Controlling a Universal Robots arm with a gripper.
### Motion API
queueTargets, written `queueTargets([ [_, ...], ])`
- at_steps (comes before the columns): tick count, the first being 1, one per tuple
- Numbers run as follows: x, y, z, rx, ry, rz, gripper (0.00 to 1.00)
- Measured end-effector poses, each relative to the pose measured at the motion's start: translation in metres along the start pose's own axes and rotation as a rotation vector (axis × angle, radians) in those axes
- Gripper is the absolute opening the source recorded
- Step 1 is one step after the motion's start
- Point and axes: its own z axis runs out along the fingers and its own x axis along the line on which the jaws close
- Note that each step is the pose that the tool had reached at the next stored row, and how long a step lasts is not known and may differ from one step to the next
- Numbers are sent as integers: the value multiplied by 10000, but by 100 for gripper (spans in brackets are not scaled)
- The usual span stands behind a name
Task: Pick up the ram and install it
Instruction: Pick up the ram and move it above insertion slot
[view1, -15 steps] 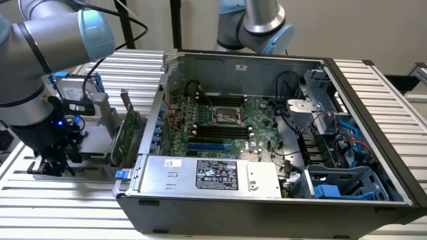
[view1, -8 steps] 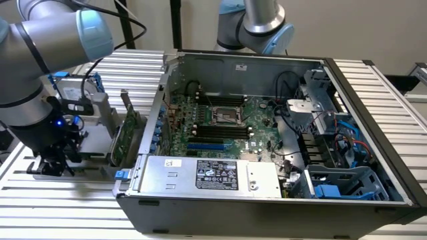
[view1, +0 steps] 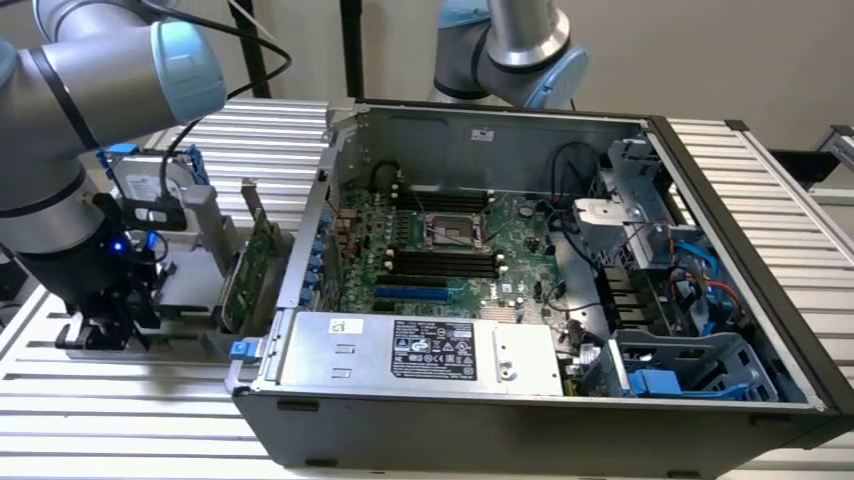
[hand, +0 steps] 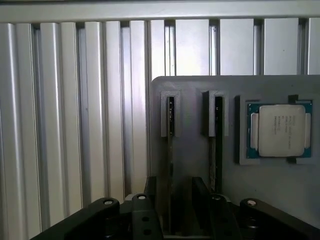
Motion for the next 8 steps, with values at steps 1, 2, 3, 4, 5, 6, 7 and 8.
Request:
queueTargets([
  [1,1,-1,2,-3,1,-20,0],
  [2,2,0,3,-4,2,-34,0],
  [3,2,0,3,-5,2,-46,0],
  [4,1,0,4,-5,2,-54,0],
  [5,2,-1,5,-5,1,-56,0],
  [6,1,-1,5,-7,0,-57,0],
  [7,1,-1,5,-8,1,-57,0],
  [8,1,-1,5,-7,0,-57,0],
])
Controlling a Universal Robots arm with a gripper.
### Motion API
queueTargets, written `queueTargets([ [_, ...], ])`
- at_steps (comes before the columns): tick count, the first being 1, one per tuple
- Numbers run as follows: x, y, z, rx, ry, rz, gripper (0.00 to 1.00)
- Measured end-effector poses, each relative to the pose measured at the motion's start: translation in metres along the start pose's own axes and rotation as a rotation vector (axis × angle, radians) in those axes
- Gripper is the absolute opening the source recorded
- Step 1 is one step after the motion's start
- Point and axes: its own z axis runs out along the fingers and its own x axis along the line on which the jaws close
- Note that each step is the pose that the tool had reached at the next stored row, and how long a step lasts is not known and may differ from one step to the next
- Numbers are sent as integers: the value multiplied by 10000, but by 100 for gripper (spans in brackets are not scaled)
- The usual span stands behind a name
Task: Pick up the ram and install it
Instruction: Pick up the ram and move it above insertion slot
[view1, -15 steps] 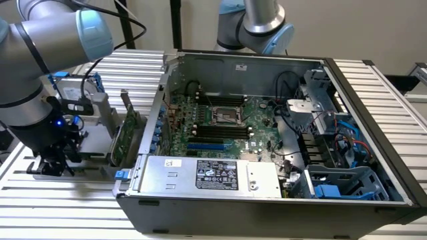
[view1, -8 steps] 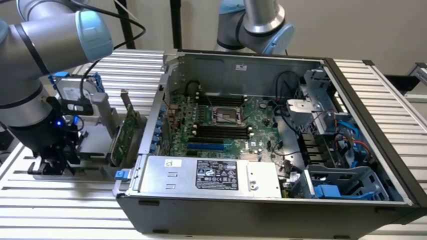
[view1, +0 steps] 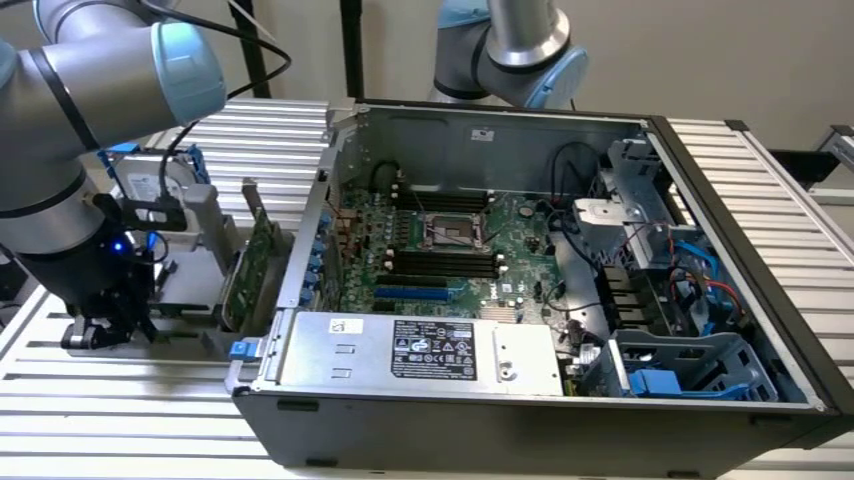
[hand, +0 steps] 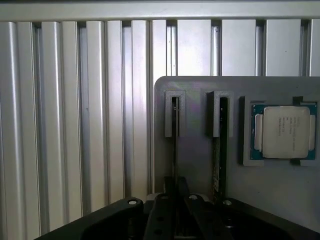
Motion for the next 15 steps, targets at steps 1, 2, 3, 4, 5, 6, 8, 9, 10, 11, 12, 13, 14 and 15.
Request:
queueTargets([
  [1,0,0,0,0,0,0,0],
  [2,0,0,0,0,0,0,0],
  [3,0,0,0,0,0,0,0],
  [4,0,0,0,0,0,0,0],
  [5,0,0,0,0,0,0,0],
  [6,0,0,0,1,-1,0,0],
  [8,0,0,-7,1,-1,0,0],
  [9,0,0,-14,0,0,0,0],
  [10,0,1,-24,0,-1,0,0],
  [11,0,1,-37,0,0,0,0],
  [12,0,1,-50,0,0,0,0],
  [13,0,1,-67,0,0,0,0],
  [14,1,1,-87,-1,0,0,0],
  [15,1,1,-112,-1,0,0,0],
])
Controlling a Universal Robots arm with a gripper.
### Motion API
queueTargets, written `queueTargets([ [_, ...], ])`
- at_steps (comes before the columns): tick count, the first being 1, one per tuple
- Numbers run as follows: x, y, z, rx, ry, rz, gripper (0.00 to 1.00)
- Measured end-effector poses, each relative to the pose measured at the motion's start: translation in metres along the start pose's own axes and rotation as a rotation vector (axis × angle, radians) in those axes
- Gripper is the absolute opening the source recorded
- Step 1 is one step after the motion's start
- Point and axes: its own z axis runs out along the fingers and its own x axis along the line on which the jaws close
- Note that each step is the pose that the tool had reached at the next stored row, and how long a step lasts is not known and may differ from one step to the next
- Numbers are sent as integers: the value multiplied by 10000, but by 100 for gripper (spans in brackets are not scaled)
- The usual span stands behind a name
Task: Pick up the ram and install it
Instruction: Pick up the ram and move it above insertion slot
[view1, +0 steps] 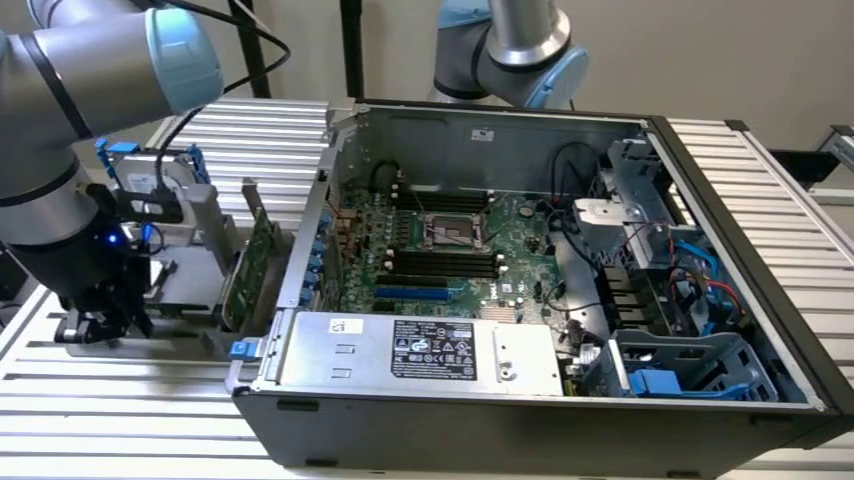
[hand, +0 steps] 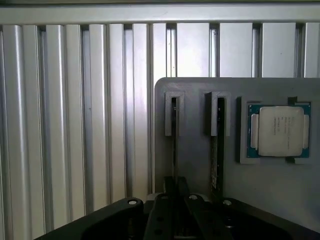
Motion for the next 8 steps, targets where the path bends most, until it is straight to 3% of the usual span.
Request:
queueTargets([
  [8,2,3,-305,1,0,0,0],
])
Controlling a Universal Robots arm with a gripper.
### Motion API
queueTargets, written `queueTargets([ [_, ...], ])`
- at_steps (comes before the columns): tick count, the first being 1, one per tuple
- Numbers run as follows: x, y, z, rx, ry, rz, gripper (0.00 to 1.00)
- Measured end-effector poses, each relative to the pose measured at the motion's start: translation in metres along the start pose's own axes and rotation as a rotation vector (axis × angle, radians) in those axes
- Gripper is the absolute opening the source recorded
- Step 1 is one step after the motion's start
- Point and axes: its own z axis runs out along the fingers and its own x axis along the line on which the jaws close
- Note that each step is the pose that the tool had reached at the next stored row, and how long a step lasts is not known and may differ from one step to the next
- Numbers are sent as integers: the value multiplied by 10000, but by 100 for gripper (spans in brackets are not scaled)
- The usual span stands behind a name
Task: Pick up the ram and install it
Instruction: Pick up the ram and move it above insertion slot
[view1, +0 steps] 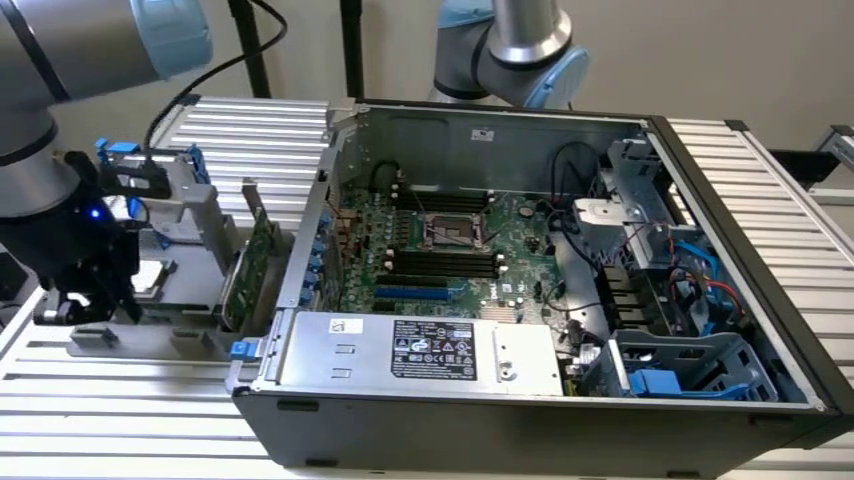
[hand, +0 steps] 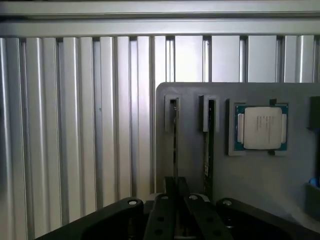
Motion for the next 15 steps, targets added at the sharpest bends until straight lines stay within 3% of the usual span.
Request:
queueTargets([
  [15,4,-22,-652,-2,-31,-6,0],
])
